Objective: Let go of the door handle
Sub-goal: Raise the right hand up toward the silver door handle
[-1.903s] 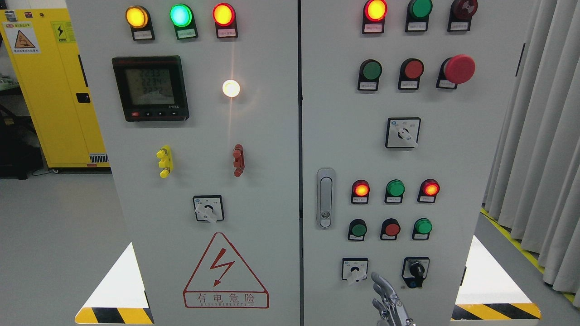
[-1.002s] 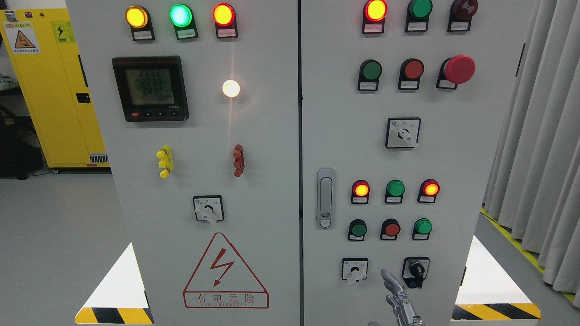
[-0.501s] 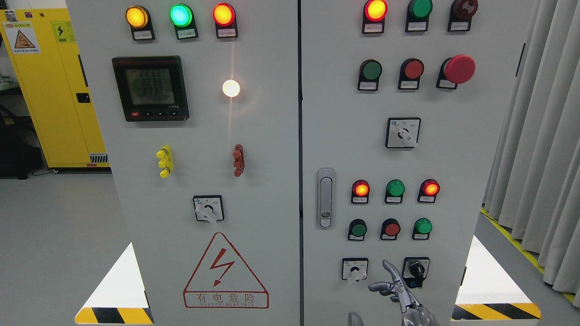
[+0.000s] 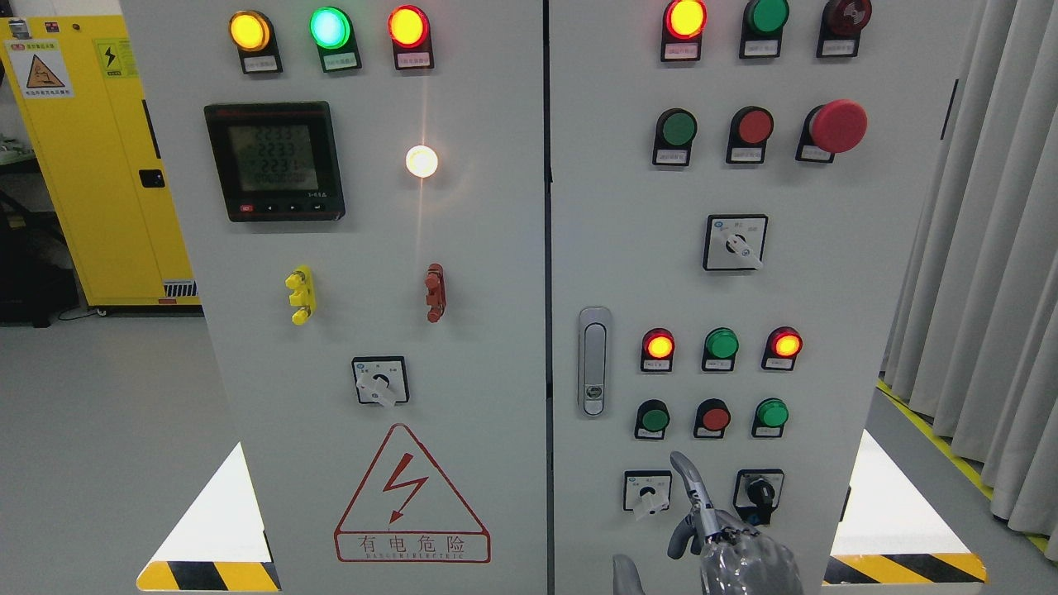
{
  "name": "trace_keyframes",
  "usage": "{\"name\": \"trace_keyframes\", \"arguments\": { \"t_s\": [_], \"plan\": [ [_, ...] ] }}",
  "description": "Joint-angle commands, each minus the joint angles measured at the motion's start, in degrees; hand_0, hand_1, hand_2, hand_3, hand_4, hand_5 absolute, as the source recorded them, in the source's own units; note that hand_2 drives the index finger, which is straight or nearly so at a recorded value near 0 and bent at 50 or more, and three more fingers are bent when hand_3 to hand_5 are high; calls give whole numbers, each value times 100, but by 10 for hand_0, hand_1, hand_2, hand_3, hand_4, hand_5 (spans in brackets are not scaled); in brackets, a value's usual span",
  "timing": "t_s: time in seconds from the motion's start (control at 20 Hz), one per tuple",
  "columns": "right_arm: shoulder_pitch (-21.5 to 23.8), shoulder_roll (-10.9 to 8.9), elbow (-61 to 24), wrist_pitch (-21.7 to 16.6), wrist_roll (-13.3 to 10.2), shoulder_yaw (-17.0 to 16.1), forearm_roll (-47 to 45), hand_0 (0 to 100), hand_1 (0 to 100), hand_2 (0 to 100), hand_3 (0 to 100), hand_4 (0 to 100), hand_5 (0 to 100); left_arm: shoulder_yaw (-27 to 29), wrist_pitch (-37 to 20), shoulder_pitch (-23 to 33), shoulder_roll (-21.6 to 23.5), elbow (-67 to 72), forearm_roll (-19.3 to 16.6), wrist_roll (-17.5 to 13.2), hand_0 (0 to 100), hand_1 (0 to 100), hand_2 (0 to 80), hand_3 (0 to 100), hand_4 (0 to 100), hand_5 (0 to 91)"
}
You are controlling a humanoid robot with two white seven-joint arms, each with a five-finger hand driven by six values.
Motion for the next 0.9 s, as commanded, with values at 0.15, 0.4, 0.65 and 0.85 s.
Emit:
{"name": "trace_keyframes", "arguments": {
  "t_s": [0.15, 0.4, 0.65, 0.85],
  "plan": [
    [-530, 130, 681, 14, 1, -46, 1050, 407, 366, 0, 1000, 1000, 1000, 1, 0, 0, 0, -70, 0, -1, 120, 556, 0, 0, 0, 0],
    [-811, 148, 874, 32, -8, -46, 1050, 415, 366, 0, 1000, 1000, 1000, 1, 0, 0, 0, -70, 0, -1, 120, 556, 0, 0, 0, 0],
    [-961, 139, 1050, 15, -17, -28, 1023, 427, 366, 0, 1000, 1000, 1000, 1, 0, 0, 0, -70, 0, -1, 120, 556, 0, 0, 0, 0],
    [-1084, 148, 1173, 15, -8, -2, 1023, 430, 366, 0, 1000, 1000, 1000, 1, 0, 0, 0, -70, 0, -1, 120, 556, 0, 0, 0, 0]
  ]
}}
